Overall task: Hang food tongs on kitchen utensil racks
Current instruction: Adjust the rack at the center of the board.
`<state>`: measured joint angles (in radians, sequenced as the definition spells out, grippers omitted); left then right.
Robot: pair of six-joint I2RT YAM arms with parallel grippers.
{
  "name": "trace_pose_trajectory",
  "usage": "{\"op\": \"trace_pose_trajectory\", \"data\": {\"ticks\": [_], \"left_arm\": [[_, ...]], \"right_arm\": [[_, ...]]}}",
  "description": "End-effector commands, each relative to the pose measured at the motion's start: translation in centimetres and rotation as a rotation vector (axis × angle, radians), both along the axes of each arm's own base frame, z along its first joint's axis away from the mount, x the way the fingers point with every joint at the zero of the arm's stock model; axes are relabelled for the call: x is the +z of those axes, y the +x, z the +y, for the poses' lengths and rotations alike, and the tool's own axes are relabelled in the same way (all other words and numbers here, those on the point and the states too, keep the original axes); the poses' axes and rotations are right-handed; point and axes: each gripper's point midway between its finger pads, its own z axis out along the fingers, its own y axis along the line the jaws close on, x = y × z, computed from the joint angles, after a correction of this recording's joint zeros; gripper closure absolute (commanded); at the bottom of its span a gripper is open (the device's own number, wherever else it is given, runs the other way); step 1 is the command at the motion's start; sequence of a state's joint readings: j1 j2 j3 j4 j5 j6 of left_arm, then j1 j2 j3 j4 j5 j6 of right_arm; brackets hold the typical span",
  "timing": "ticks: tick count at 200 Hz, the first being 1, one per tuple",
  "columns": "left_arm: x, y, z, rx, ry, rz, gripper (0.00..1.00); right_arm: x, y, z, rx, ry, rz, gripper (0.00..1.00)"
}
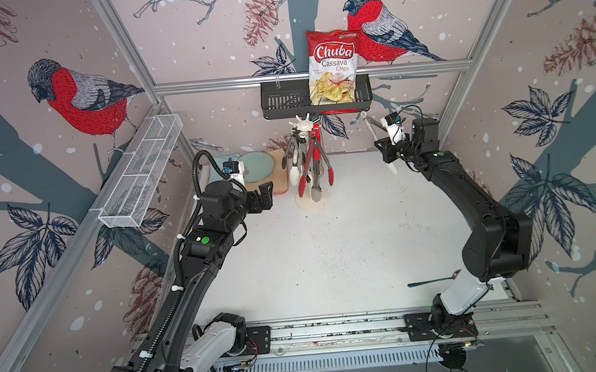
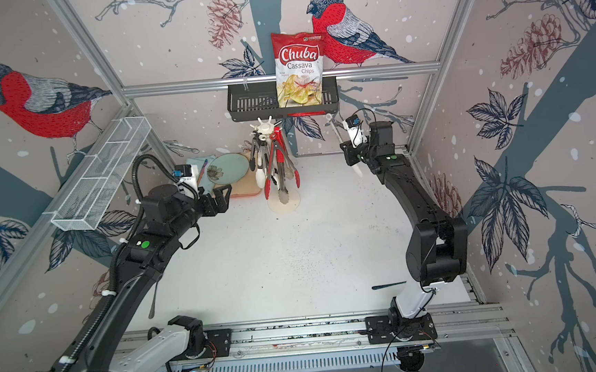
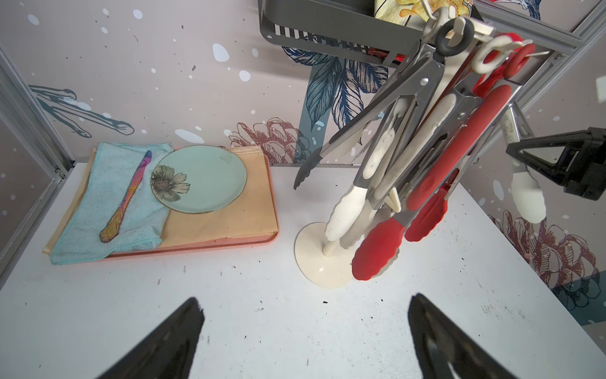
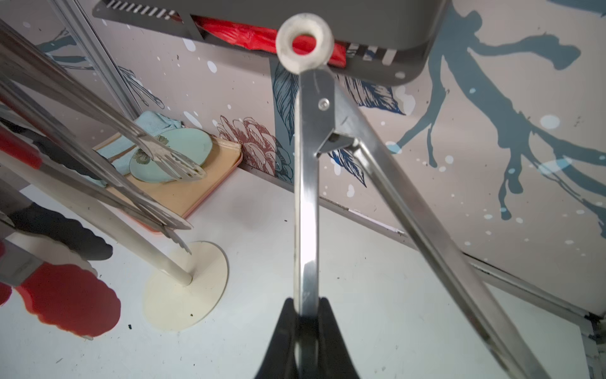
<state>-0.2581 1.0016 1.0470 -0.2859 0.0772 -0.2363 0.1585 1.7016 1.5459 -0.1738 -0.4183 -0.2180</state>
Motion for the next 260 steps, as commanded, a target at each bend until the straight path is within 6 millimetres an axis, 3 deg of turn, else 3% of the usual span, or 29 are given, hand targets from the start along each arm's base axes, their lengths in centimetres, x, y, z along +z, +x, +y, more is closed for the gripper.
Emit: {"op": "trace_pose_trajectory", "data": {"ticks": [1,52,121,150,260], "left_arm": [[1.4,0.3,-0.6,-0.033,-0.024,-0.050,0.04],[5.0,0.4,-2.9,-0.157,-0.090,-0.110,0.04],[10.0,4.1,-6.7,-0.226,-0.050,-0.099,0.03],[10.0,4.9,-8.4,-0.252,-0.037,-0.084,0.04],[9.3,8.7,-10.1,-0.223,-0.004,-0.069,0.04]], "right_arm": [[1.9,0.4,1.4,0.068,0.021,-0.075,1.00],[2.0,0.8,2.2,0.061,0.014,-0.070,1.00],[0.8,0.0,1.6,0.030,0.002,-0.030,1.00],[0.7,-0.5,1.3,0.022,-0.002,-0.025,1.00],[0.0,-1.0,1.4,0.023,0.010,-0.001,1.00]]}}
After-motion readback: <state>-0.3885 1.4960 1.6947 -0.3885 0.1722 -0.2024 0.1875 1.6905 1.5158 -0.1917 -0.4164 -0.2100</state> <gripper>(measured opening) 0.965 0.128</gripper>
